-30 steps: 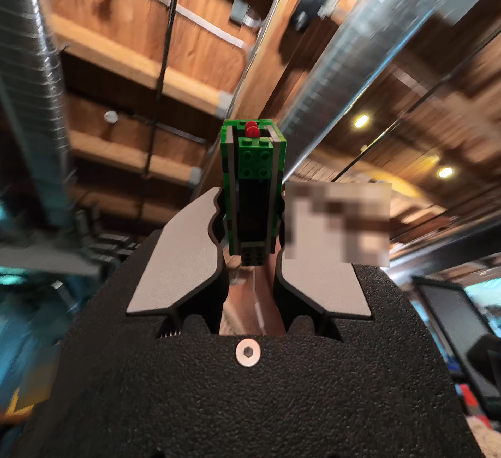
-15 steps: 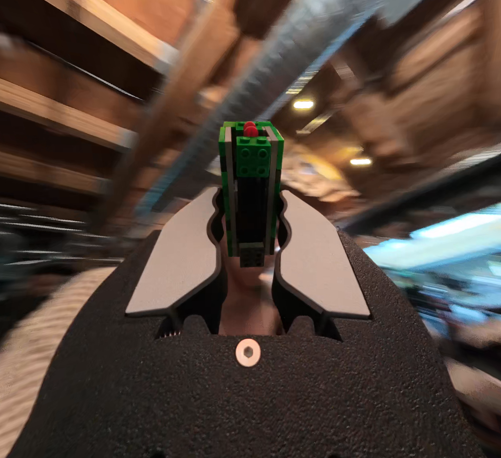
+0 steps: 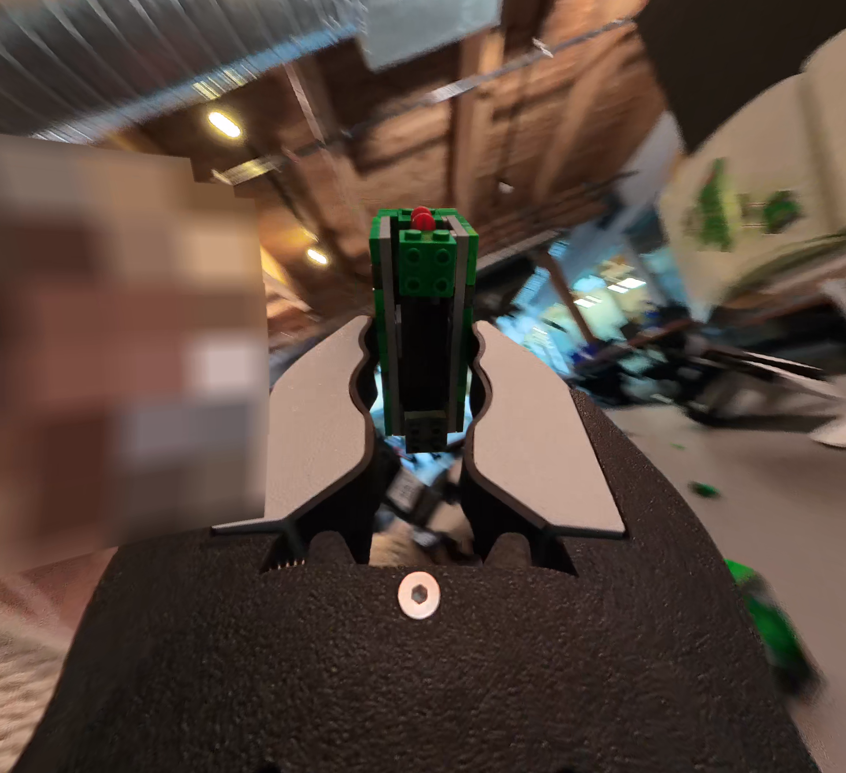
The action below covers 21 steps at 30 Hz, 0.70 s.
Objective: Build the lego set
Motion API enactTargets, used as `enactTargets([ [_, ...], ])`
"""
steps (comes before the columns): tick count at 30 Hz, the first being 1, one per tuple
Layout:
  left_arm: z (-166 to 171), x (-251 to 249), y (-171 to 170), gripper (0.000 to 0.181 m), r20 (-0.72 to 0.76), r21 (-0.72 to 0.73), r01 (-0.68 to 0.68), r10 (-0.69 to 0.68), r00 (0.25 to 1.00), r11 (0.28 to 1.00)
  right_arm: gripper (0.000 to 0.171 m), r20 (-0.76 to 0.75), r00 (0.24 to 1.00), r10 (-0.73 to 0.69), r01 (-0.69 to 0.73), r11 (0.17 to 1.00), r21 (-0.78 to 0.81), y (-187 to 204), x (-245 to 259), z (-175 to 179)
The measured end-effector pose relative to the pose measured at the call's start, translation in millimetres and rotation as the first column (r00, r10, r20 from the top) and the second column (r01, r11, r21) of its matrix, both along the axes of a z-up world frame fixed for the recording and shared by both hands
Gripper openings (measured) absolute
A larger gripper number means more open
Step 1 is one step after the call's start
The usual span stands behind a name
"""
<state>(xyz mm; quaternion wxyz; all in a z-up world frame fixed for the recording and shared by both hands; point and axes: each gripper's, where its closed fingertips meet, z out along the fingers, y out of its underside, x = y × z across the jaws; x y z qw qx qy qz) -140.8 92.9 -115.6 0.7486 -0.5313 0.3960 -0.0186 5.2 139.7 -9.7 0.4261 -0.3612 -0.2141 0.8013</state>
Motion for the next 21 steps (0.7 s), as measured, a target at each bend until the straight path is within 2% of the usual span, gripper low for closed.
enactTargets([
  [1,0,0,0,0.035,-0.001,0.0,0.0,0.0,1.0,1.0,0.036,0.054,0.998,-0.039,0.039,0.999,0.014,2,-5,-4],
  [4,-1,0,1,0.034,-0.002,-0.004,0.001,-0.001,1.0,1.0,0.036,0.147,0.978,-0.148,0.137,0.987,0.084,3,-14,-12],
  [7,-2,0,1,0.034,-0.005,-0.005,0.003,-0.003,1.0,1.0,0.036,0.18,0.966,-0.183,0.162,0.979,0.127,1,-17,-14],
  [10,-2,0,1,0.034,-0.006,-0.006,0.003,-0.003,1.0,1.0,0.017,0.197,0.962,-0.189,0.162,0.976,0.149,1,-18,-18],
  [13,-2,-1,2,0.034,-0.003,-0.005,0.001,-0.001,1.0,1.0,0.017,0.272,0.925,-0.264,0.219,0.958,0.184,11,-25,-33],
  [18,-2,0,2,0.034,-0.003,-0.006,0.005,-0.005,1.0,1.0,0.017,0.386,0.897,-0.216,0.172,0.974,0.144,23,-40,-67],
  [21,0,3,1,0.034,0.005,-0.005,0.006,-0.006,1.0,1.0,0.017,0.393,0.905,-0.162,0.129,0.986,0.11,22,-45,-72],
])
